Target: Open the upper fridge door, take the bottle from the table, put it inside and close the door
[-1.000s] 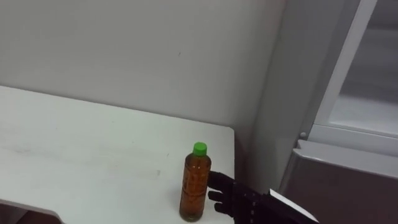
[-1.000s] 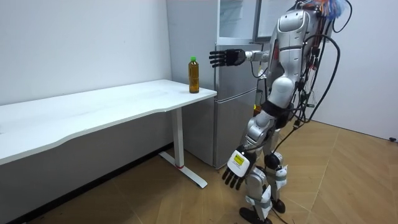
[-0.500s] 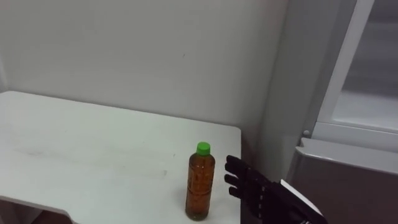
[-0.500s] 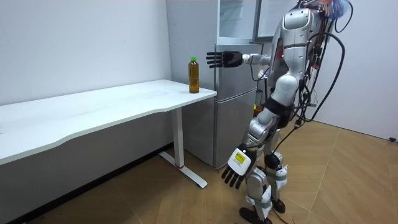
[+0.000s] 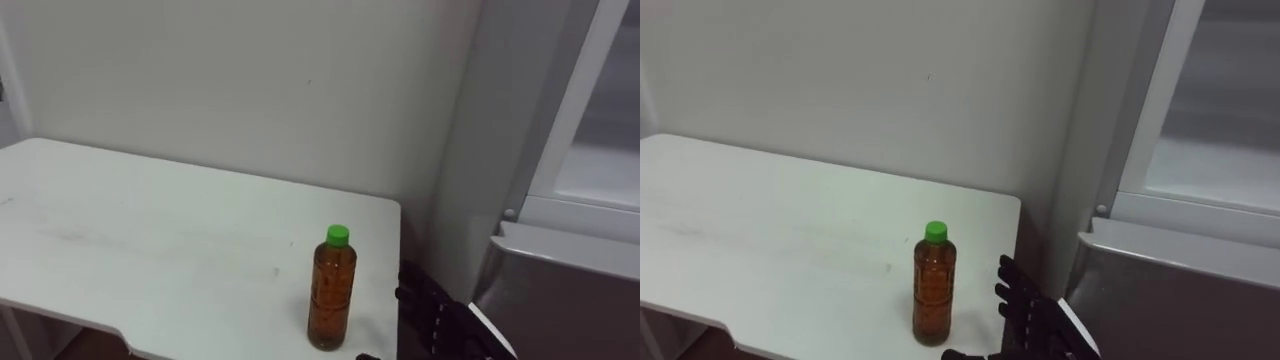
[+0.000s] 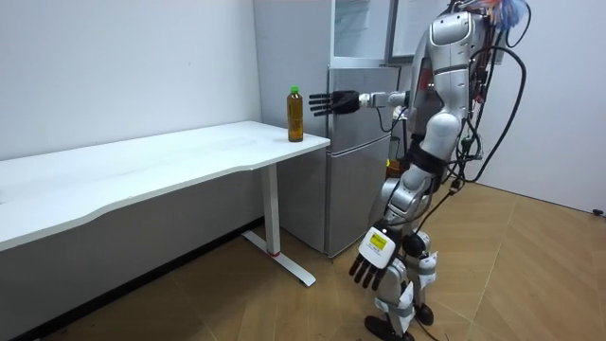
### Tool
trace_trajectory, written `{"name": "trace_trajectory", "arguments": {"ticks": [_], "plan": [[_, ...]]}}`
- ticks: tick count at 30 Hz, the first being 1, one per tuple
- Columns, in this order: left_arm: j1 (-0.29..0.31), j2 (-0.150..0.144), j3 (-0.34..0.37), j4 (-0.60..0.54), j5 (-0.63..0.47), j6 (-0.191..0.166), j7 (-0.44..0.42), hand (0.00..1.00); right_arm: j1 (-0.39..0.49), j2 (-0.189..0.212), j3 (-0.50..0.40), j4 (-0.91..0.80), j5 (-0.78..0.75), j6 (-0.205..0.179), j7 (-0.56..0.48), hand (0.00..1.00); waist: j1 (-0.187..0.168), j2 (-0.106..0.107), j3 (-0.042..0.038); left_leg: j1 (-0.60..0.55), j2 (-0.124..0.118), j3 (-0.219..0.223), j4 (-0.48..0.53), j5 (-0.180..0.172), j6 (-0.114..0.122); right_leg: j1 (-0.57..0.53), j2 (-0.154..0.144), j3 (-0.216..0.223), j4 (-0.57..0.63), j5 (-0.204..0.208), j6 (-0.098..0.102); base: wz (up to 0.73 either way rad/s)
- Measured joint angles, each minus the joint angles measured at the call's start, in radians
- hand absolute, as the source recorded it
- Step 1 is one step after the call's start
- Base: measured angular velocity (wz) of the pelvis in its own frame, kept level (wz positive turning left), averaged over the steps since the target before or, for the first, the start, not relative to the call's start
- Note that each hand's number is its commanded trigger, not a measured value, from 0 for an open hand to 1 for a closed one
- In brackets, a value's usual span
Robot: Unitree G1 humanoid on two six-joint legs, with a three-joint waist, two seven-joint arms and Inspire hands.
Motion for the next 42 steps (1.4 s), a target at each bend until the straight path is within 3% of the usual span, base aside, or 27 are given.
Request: {"name": "trace_trajectory", "arguments": {"ticks": [8, 16, 20, 26, 31, 34, 36, 42], "plan": [[-0.049, -0.011, -0.031, -0.017, -0.051, -0.015, 0.024, 0.0, -0.119, 0.027, 0.047, 0.217, -0.036, -0.033, -0.118, 0.0, 0.02, 0.026, 0.0105, -0.058, -0.012, -0.03, 0.004, 0.022, 0.0, -0.045, -0.004, -0.004, 0.0, 0.002, -0.003, 0.12], [-0.08, -0.03, -0.049, -0.036, -0.18, -0.022, 0.085, 0.0, -0.242, 0.046, 0.073, 0.387, 0.005, -0.086, -0.242, 0.0, 0.024, 0.017, 0.0047, -0.068, -0.027, -0.066, -0.043, 0.061, -0.003, -0.061, -0.016, -0.054, -0.002, 0.002, -0.004, 0.15], [-0.087, -0.03, -0.062, -0.033, -0.209, -0.036, 0.107, 0.0, -0.257, 0.069, 0.073, 0.429, 0.005, -0.113, -0.284, 0.0, 0.025, 0.013, 0.0024, -0.072, -0.029, -0.079, -0.045, 0.067, -0.006, -0.062, -0.016, -0.067, -0.001, 0.003, -0.006, 0.09], [-0.11, -0.03, -0.083, -0.002, -0.267, -0.052, 0.113, 0.0, -0.302, 0.075, 0.067, 0.453, 0.002, -0.124, -0.344, 0.0, 0.032, 0.024, 0.0083, -0.123, -0.03, -0.092, -0.041, 0.086, -0.009, -0.103, -0.021, -0.116, 0.002, 0.013, -0.02, 0.07], [-0.105, -0.03, -0.105, -0.002, -0.272, -0.052, 0.106, 0.0, -0.327, 0.073, 0.052, 0.456, -0.037, -0.13, -0.431, 0.0, 0.053, 0.039, 0.012, -0.159, -0.04, -0.132, -0.042, 0.109, -0.016, -0.133, -0.025, -0.14, 0.006, 0.019, -0.029, 0.17], [-0.102, -0.036, -0.11, -0.002, -0.273, -0.052, 0.105, 0.0, -0.334, 0.072, 0.052, 0.46, -0.039, -0.148, -0.471, 0.0, 0.067, 0.053, 0.0083, -0.172, -0.041, -0.134, -0.049, 0.124, -0.016, -0.155, -0.029, -0.142, 0.021, 0.018, -0.03, 0.14], [-0.096, -0.034, -0.115, -0.004, -0.279, -0.052, 0.105, 0.0, -0.337, 0.07, 0.053, 0.47, -0.057, -0.159, -0.491, 0.0, 0.072, 0.057, 0.01, -0.178, -0.044, -0.137, -0.058, 0.135, -0.016, -0.158, -0.031, -0.142, 0.022, 0.017, -0.032, 0.07], [-0.102, -0.032, -0.131, -0.015, -0.286, -0.068, 0.118, 0.0, -0.357, 0.071, 0.083, 0.488, -0.083, -0.166, -0.558, 0.0, 0.09, 0.042, 0.0131, -0.2, -0.048, -0.143, -0.057, 0.152, -0.018, -0.184, -0.045, -0.151, 0.039, 0.001, -0.034, 0.09]]}}
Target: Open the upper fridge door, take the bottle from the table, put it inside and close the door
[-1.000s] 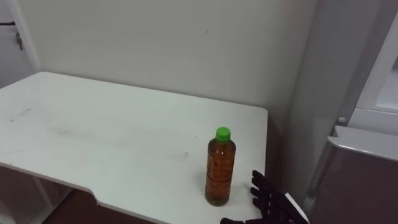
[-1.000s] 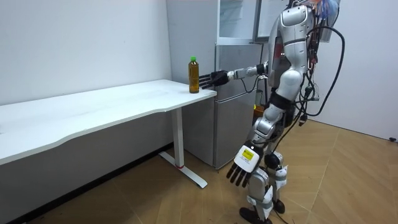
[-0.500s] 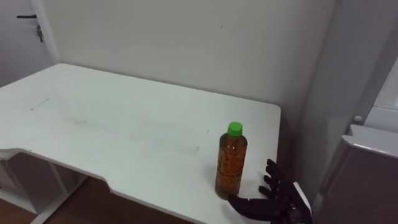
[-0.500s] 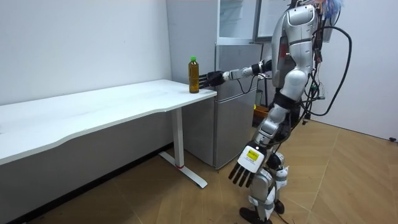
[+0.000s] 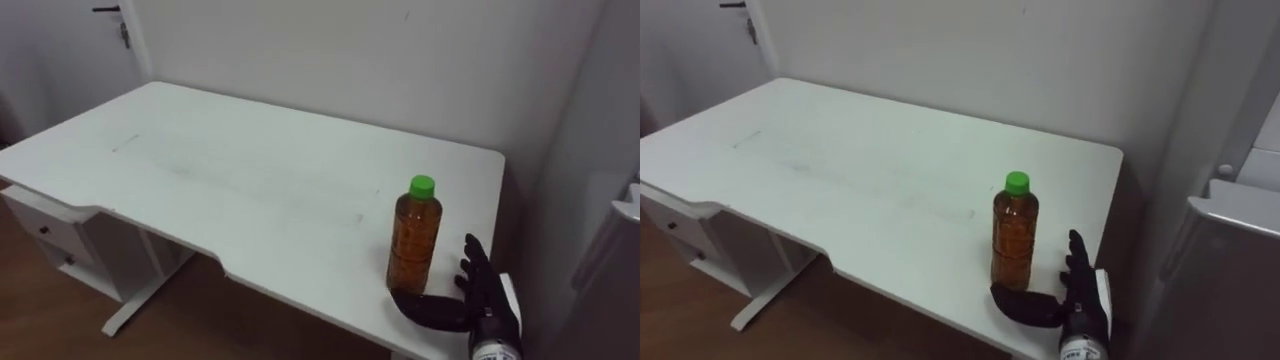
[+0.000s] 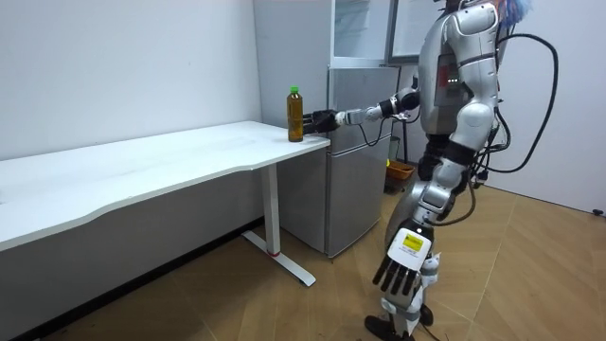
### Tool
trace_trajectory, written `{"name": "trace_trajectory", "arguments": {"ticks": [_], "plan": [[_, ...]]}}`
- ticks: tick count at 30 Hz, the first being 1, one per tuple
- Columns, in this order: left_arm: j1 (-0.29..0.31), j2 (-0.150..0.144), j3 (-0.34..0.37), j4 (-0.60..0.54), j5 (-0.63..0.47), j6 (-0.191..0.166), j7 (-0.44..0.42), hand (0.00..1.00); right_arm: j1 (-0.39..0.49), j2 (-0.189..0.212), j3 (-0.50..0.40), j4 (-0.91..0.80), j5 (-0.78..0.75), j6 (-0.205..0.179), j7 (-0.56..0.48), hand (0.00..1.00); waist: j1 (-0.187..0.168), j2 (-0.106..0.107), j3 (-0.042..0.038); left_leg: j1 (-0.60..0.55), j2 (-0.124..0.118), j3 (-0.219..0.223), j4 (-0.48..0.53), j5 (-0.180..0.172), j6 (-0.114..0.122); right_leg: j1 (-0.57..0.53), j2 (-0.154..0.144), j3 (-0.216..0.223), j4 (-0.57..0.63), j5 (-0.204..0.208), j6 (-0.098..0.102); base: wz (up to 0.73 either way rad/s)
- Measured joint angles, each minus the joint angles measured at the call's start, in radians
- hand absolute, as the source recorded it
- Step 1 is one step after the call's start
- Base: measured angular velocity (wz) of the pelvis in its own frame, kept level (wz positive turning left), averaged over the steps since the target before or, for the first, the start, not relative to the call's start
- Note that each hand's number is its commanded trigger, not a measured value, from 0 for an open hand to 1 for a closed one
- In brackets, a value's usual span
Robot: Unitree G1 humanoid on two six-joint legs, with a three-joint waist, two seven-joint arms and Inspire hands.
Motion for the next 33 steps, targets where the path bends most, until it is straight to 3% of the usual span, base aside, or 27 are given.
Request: {"name": "trace_trajectory", "arguments": {"ticks": [8, 12, 23, 33], "plan": [[-0.006, 0.006, -0.003, 0.007, -0.001, -0.046, 0.011, 0.0, -0.001, 0.0, 0.005, 0.0, -0.039, -0.007, -0.05, 0.0, 0.027, -0.028, 0.0054, -0.016, -0.002, -0.013, -0.001, 0.004, -0.002, -0.013, 0.001, -0.007, 0.004, 0.0, -0.002, 0.04], [-0.009, 0.013, -0.003, 0.024, -0.001, -0.062, 0.011, 0.0, -0.018, -0.004, 0.008, 0.0, -0.037, -0.007, -0.063, 0.0, 0.045, -0.044, 0.0146, -0.014, -0.002, -0.016, 0.0, 0.004, -0.003, -0.015, 0.001, -0.013, 0.002, -0.001, -0.002, 0.02], [-0.009, 0.021, -0.008, 0.063, -0.077, -0.062, 0.008, 0.0, -0.076, -0.003, 0.03, 0.014, -0.021, -0.019, -0.063, 0.0, 0.054, -0.059, 0.0227, -0.019, -0.012, -0.03, 0.0, 0.004, -0.002, -0.017, 0.0, -0.016, 0.002, -0.005, 0.004, 0.04], [-0.017, 0.034, -0.038, 0.081, -0.076, -0.059, -0.001, 0.0, -0.094, -0.013, 0.028, 0.038, 0.033, -0.028, -0.067, 0.0, 0.067, -0.064, 0.0203, -0.035, -0.016, -0.043, 0.004, 0.004, -0.001, -0.026, 0.002, -0.025, 0.0, -0.005, 0.004, 0.02]]}}
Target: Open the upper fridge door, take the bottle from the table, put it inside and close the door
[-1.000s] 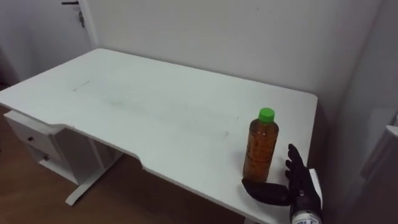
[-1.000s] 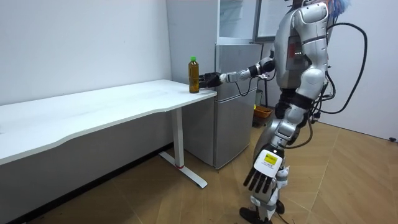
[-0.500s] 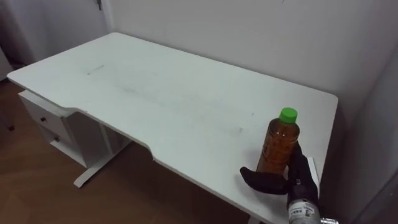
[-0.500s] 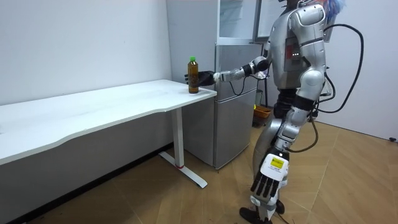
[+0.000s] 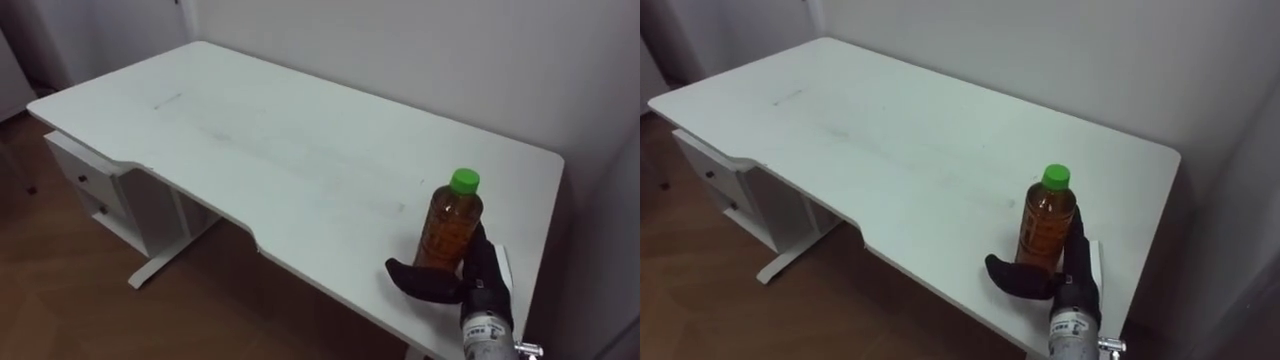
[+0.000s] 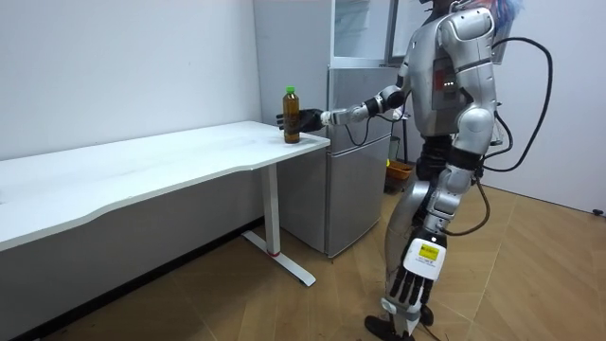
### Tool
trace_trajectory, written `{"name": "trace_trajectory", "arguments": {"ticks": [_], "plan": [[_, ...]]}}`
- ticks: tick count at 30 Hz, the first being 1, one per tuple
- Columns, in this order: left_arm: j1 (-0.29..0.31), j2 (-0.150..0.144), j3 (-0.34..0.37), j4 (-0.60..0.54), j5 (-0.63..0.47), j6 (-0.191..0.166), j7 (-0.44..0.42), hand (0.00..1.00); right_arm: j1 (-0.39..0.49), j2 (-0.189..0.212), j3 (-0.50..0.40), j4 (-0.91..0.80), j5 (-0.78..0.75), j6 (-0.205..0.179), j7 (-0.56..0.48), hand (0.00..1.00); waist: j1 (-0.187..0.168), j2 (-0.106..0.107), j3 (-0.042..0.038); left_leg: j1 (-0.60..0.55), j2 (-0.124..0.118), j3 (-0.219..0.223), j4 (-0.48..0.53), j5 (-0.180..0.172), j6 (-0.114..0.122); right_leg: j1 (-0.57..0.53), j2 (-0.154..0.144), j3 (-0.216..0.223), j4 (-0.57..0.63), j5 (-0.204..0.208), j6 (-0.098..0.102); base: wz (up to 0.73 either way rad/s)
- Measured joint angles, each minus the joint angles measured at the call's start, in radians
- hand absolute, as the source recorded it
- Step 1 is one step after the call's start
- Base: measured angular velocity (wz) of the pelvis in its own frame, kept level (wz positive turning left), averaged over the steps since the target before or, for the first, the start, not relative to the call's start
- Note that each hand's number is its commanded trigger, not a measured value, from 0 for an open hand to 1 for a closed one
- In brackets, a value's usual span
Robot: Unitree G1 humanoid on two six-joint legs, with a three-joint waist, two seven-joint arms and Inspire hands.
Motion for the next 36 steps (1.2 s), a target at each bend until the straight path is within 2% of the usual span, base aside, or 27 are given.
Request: {"name": "trace_trajectory", "arguments": {"ticks": [3, 4, 5, 12, 23, 27, 32, 36], "plan": [[0.0, 0.0, 0.001, 0.001, 0.001, 0.007, 0.0, 0.0, 0.0, -0.003, 0.0, 0.001, 0.037, 0.0, -0.001, 0.0, 0.0, 0.0, -0.0001, -0.009, 0.0, 0.0, 0.005, 0.0, 0.0, -0.007, -0.001, -0.003, 0.003, 0.0, 0.0, 0.03], [0.0, 0.0, 0.001, 0.002, 0.002, 0.008, 0.0, 0.0, 0.0, -0.004, -0.001, 0.001, 0.044, 0.0, -0.002, 0.82, 0.0, 0.0, -0.0001, -0.01, 0.0, 0.0, 0.006, 0.0, 0.0, -0.007, -0.001, -0.005, 0.003, 0.0, 0.0, 0.0], [0.0, 0.0, 0.001, 0.002, 0.002, 0.008, 0.0, 0.0, 0.0, -0.006, -0.001, 0.001, 0.048, 0.0, -0.002, 1.0, 0.0, 0.0, -0.0002, -0.011, 0.0, 0.0, 0.006, 0.0, 0.0, -0.007, -0.001, -0.005, 0.004, 0.0, 0.0, 0.0], [-0.003, 0.0, 0.001, 0.003, 0.001, 0.021, 0.0, 0.0, 0.0, -0.032, -0.001, 0.006, 0.092, -0.001, 0.001, 1.0, 0.003, 0.004, -0.0014, -0.012, -0.001, -0.004, 0.012, 0.0, 0.0, -0.009, -0.003, -0.001, 0.015, 0.0, -0.001, 0.0], [-0.003, 0.001, 0.0, 0.0, 0.002, 0.026, 0.001, 0.0, -0.003, -0.037, -0.002, 0.041, 0.115, 0.0, 0.016, 1.0, 0.004, 0.01, -0.0063, -0.013, -0.001, 0.0, 0.016, 0.001, 0.001, -0.012, -0.005, 0.006, 0.015, -0.002, -0.003, 0.0], [-0.002, 0.003, 0.001, -0.001, 0.001, 0.026, 0.001, 0.0, -0.013, -0.044, -0.002, 0.068, 0.123, 0.0, 0.047, 1.0, 0.005, 0.017, -0.0099, -0.007, 0.0, 0.006, 0.012, 0.001, 0.001, -0.006, -0.003, 0.003, 0.014, -0.001, -0.002, 0.0], [0.007, 0.005, 0.001, -0.002, 0.003, 0.026, 0.001, 0.0, -0.021, -0.052, -0.001, 0.099, 0.135, 0.0, 0.081, 1.0, 0.005, 0.017, -0.0093, 0.007, 0.0, 0.006, 0.008, 0.001, 0.001, 0.008, -0.002, 0.002, 0.012, -0.001, -0.002, 0.0], [0.026, 0.008, 0.003, -0.002, 0.045, 0.026, 0.001, 0.0, -0.02, -0.053, -0.001, 0.11, 0.162, 0.014, 0.107, 1.0, -0.001, 0.017, -0.0092, 0.028, 0.0, -0.001, 0.0, 0.001, 0.001, 0.029, -0.001, 0.009, -0.002, -0.001, -0.001, 0.0]]}}
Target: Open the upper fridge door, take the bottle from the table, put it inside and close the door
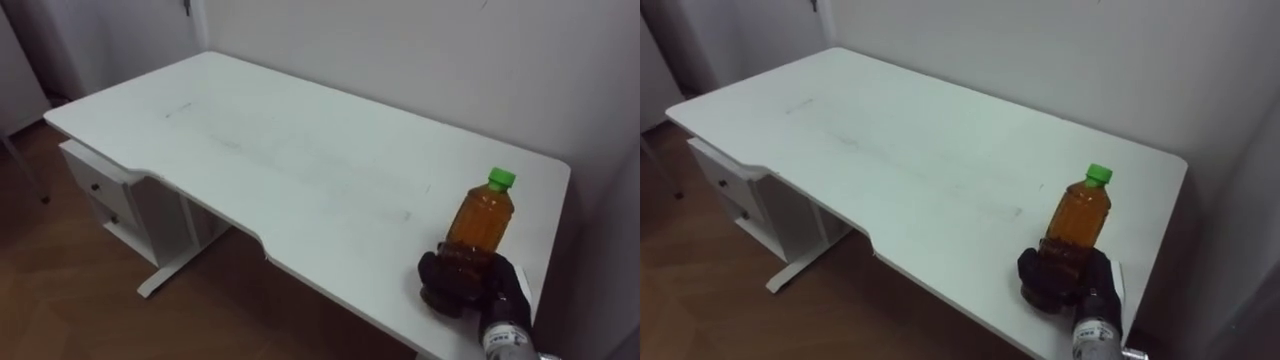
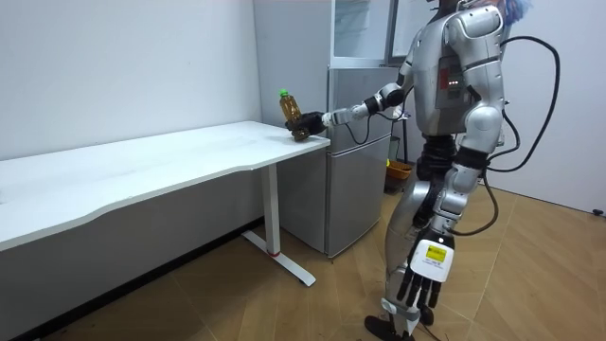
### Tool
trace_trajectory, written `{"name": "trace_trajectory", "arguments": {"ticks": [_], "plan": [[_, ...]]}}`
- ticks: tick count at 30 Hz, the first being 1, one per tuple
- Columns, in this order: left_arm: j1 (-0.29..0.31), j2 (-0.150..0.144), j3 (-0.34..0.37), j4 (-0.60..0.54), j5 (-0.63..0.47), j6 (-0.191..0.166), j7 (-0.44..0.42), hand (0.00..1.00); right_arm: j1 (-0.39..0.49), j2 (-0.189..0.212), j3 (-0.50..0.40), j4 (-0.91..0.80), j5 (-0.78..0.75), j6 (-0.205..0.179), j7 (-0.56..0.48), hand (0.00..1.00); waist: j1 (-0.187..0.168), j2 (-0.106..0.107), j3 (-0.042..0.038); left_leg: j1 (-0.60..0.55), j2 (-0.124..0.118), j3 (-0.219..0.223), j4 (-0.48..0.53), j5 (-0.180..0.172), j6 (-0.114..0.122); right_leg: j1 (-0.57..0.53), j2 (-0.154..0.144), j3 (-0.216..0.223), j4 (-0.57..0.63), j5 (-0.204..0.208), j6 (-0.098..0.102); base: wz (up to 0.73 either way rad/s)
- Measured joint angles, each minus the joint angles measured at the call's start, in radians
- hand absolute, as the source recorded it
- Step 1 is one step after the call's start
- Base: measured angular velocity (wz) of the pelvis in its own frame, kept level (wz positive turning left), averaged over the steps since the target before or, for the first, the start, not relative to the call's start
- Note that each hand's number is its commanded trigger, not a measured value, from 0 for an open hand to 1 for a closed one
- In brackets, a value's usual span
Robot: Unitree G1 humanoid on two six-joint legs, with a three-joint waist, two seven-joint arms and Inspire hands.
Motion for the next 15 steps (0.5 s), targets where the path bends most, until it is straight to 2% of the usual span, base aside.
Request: {"name": "trace_trajectory", "arguments": {"ticks": [5, 9, 11, 15], "plan": [[0.024, 0.0, 0.006, -0.009, 0.023, 0.01, 0.0, 0.0, 0.0, -0.014, 0.0, -0.009, 0.017, 0.018, 0.041, 1.0, -0.003, -0.001, -0.0008, 0.002, 0.001, 0.001, 0.0, 0.0, 0.0, 0.001, 0.001, 0.006, 0.0, 0.0, 0.0, 0.0], [0.053, 0.001, 0.046, -0.025, 0.079, 0.025, 0.0, 0.0, 0.004, -0.014, 0.0, -0.052, 0.015, 0.057, 0.07, 1.0, -0.012, -0.001, -0.0011, 0.015, 0.001, 0.007, -0.004, 0.0, 0.0, 0.009, 0.0, 0.018, -0.002, 0.0, 0.0, -0.04], [0.058, 0.0, 0.061, -0.026, 0.093, 0.025, 0.001, 0.0, 0.025, -0.015, 0.0, -0.108, 0.013, 0.073, 0.072, 1.0, -0.015, -0.002, -0.0015, 0.028, 0.001, 0.008, -0.008, -0.001, 0.0, 0.021, 0.002, 0.029, -0.006, 0.0, 0.0, -0.03], [0.069, 0.001, 0.08, -0.026, 0.095, 0.025, 0.001, 0.0, 0.065, -0.016, 0.007, -0.24, 0.01, 0.075, 0.096, 1.0, -0.025, -0.001, -0.0025, 0.069, 0.004, 0.025, -0.023, -0.001, 0.001, 0.056, 0.007, 0.044, -0.02, 0.001, 0.003, -0.09]]}}
